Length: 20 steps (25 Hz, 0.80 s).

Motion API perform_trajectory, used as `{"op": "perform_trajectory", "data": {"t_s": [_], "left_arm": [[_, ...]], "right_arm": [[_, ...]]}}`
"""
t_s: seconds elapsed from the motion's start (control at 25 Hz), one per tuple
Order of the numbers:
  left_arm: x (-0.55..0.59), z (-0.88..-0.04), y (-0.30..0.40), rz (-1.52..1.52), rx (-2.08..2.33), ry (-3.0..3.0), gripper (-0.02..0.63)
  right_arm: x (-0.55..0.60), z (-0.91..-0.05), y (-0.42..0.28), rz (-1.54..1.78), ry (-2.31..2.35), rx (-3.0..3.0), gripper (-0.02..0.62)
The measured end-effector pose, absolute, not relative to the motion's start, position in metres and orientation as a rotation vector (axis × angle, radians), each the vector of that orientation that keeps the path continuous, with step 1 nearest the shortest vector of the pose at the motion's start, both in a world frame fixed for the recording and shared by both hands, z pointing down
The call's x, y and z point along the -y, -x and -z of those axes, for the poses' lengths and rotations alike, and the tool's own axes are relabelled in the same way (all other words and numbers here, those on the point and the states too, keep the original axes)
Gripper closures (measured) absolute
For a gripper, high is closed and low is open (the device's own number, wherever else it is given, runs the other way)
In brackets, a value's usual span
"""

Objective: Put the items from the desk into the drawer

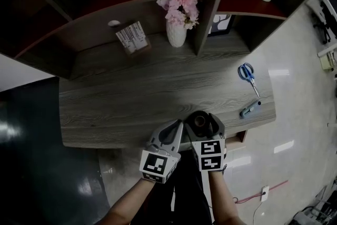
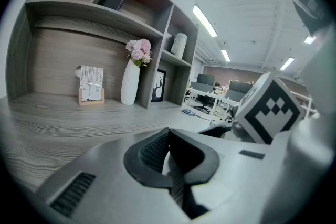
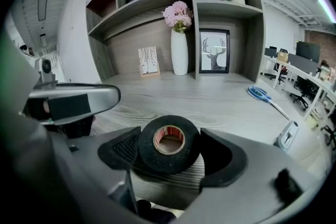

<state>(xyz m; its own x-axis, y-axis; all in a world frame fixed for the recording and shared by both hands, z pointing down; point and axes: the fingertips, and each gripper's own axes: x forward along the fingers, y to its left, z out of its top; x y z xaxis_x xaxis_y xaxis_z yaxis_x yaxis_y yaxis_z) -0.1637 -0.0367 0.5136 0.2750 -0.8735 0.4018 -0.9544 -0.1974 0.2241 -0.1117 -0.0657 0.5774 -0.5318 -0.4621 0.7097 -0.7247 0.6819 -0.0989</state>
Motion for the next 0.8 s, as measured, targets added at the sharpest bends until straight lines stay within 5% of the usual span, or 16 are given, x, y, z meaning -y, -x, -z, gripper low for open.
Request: {"op": "perform_trajectory", "data": {"t_s": [0.8], "left_arm": [[0.037, -0.500, 0.125, -0.305, 1.547, -2.216, 0.597]], "right_arm": [[0.064, -0.550, 0.070, -0.518, -1.049, 2.208, 0.244]]}}
